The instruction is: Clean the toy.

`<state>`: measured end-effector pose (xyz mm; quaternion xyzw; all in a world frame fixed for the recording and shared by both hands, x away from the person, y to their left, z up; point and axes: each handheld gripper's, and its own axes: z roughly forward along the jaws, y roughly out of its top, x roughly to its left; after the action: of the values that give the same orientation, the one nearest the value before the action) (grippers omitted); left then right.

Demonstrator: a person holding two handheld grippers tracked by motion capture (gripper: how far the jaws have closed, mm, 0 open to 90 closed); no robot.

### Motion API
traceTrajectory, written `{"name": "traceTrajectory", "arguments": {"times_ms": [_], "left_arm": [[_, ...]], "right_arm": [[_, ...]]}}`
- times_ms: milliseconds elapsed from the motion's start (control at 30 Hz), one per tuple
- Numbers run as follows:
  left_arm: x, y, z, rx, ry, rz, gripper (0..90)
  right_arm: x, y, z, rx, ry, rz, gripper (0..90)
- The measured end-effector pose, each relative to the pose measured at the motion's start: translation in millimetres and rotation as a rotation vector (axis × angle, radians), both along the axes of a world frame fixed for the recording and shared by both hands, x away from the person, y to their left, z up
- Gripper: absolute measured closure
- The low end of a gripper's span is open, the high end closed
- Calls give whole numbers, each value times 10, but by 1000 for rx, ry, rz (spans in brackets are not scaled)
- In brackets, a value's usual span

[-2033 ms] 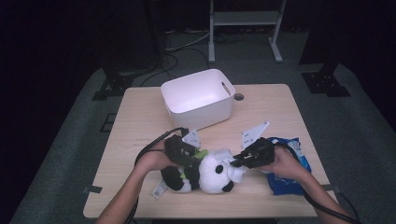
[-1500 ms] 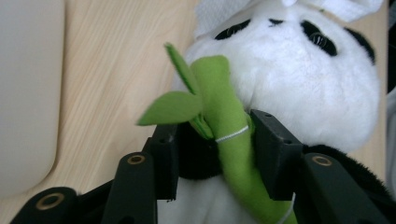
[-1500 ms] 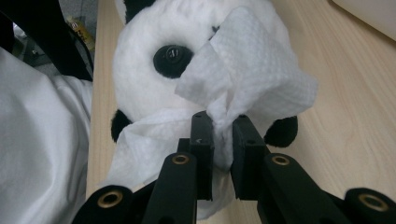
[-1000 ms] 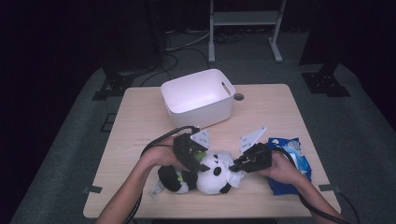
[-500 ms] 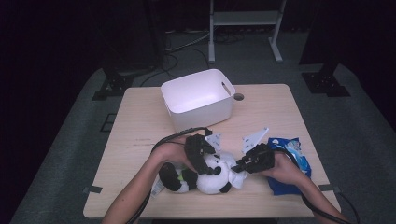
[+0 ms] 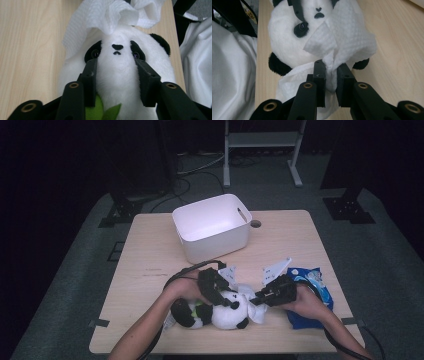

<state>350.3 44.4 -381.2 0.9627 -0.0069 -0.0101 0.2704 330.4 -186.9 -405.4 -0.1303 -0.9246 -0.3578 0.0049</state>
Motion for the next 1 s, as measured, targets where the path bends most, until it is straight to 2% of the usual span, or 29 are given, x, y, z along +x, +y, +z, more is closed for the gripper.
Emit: {"name": "traceTrajectory", "arguments": {"times_ms": [167,267,333,400,467,633,800,867,933,1000], "left_arm": [[-12,46,39,-33,-13,16,608],[8,61,79,-53,-31,43,611],[30,72,122,-78,-34,54,614],[47,91,226,-125,-41,57,618],[51,96,318,-151,-56,57,622],[57,110,527,-219,-87,66,631],[57,186,704,-347,-86,84,635],[52,215,729,-384,-81,89,636],[50,235,698,-388,-77,86,636],[63,284,607,-384,-57,93,636]], "right_arm": [[15,-17,50,10,-12,-6,791],[23,-42,107,22,-20,-10,792],[31,-73,163,33,-37,-13,792],[35,-119,246,45,-49,-26,792],[39,-154,311,54,-62,-33,792],[41,-264,610,107,-114,-52,798],[9,-282,1002,134,-192,-48,801],[1,-247,1119,155,-210,-35,801],[4,-191,1186,153,-224,-27,801],[6,-139,1191,155,-218,-15,801]]}}
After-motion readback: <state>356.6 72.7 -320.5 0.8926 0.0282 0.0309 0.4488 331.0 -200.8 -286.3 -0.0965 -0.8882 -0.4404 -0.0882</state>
